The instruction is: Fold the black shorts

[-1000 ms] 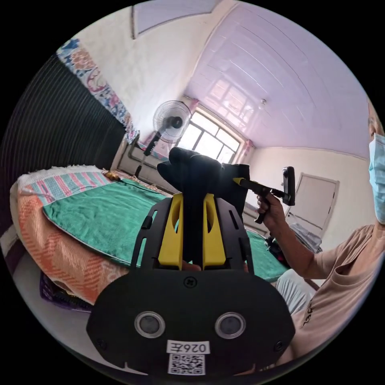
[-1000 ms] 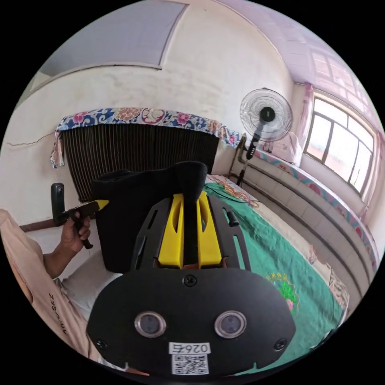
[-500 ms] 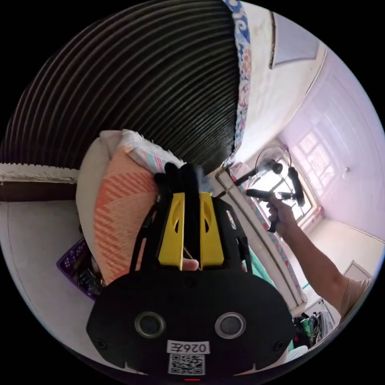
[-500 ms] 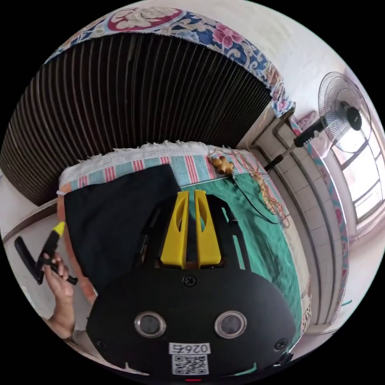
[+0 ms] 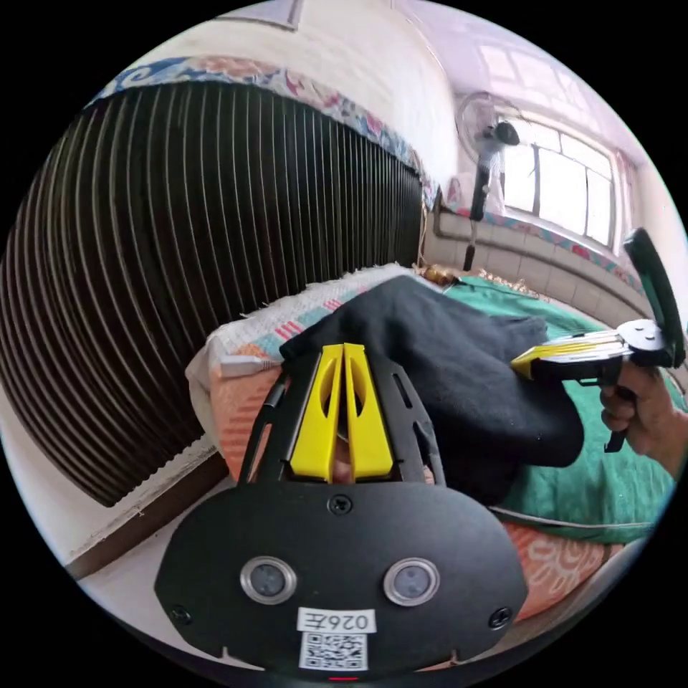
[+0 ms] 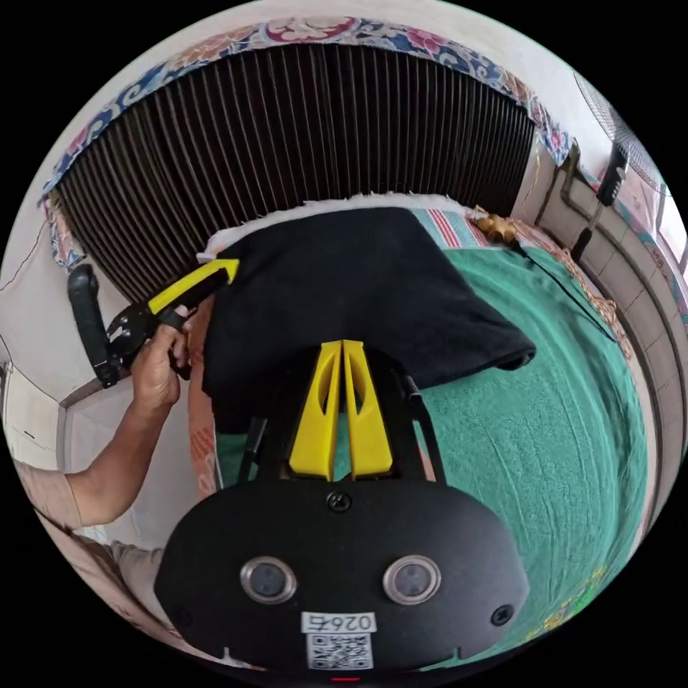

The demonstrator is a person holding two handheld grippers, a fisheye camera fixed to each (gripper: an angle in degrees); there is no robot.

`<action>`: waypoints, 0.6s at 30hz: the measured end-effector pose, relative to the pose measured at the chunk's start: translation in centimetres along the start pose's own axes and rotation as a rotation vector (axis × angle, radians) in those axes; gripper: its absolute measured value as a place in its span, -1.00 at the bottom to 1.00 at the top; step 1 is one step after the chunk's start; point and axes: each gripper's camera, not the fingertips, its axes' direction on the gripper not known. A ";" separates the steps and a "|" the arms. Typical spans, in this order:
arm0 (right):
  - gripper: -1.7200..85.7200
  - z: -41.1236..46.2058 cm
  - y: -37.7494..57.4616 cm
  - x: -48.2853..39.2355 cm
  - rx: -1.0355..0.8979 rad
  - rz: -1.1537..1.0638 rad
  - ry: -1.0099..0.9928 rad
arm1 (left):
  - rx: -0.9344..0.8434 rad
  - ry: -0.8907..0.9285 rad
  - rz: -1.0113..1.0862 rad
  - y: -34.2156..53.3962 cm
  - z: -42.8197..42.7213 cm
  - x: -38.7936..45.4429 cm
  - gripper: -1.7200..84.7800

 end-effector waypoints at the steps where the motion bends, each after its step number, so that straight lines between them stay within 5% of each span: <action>1: -0.98 -1.3 -1.0 0.2 0.014 -0.007 -0.002 | -0.005 0.007 -0.027 0.0 -1.7 0.1 -0.98; 7: -0.98 -23.3 -3.5 3.5 0.360 0.002 0.131 | 0.295 0.233 -0.017 1.0 -13.7 5.2 -0.98; 11: -0.98 -39.7 -1.2 7.2 0.642 0.073 0.401 | 0.459 0.407 0.146 -0.3 -20.7 13.0 -0.98; 18: -0.98 -58.5 -4.7 17.2 0.791 0.199 0.506 | 0.549 0.775 0.375 -2.4 -28.0 28.3 -0.98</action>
